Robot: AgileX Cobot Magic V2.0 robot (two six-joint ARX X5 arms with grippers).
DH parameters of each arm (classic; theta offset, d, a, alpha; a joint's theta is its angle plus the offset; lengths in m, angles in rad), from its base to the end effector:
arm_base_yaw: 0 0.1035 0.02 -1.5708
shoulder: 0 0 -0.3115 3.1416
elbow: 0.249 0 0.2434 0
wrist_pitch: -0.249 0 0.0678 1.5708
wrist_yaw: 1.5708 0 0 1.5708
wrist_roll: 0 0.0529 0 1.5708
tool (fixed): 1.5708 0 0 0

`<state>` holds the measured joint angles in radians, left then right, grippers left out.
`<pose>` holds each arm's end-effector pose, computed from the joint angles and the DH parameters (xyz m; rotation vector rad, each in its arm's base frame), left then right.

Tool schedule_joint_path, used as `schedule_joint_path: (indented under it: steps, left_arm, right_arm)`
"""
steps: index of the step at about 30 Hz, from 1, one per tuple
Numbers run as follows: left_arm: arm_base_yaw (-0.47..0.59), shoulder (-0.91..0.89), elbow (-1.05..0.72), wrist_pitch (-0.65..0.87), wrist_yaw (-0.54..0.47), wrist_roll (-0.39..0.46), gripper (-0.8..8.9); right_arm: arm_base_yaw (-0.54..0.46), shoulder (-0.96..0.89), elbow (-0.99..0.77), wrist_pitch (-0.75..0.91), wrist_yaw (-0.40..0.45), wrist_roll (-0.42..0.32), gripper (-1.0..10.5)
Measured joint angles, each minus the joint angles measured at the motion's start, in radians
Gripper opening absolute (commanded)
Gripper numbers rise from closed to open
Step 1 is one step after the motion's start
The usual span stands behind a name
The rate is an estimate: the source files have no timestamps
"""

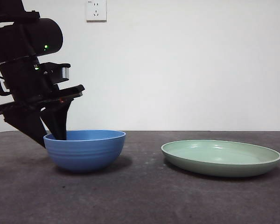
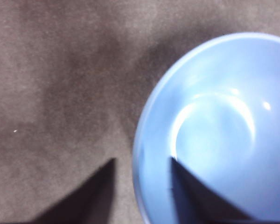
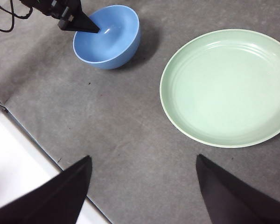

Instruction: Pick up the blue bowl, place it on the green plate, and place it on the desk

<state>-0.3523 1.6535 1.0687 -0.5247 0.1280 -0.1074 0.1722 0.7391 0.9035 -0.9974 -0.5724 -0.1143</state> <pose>0.3065 -0.1199 0.2260 0.0309 1.1329 -0.3691 0.0820 0.0433 0.3280 0.0665 0.7923 0.7459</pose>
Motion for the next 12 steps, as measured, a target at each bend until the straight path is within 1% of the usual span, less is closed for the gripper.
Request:
schedule_joint_path:
  steps: [1, 12]
  left_arm:
    - [-0.001, 0.000, 0.000, 0.003, 0.000, -0.006, 0.09]
    - [-0.004, -0.003, 0.014, 0.011, -0.001, -0.040, 0.10]
  right_arm:
    - [0.000, 0.000, 0.000, 0.000, 0.000, 0.000, 3.6]
    - [0.000, 0.000, 0.000, 0.000, 0.000, 0.000, 3.6]
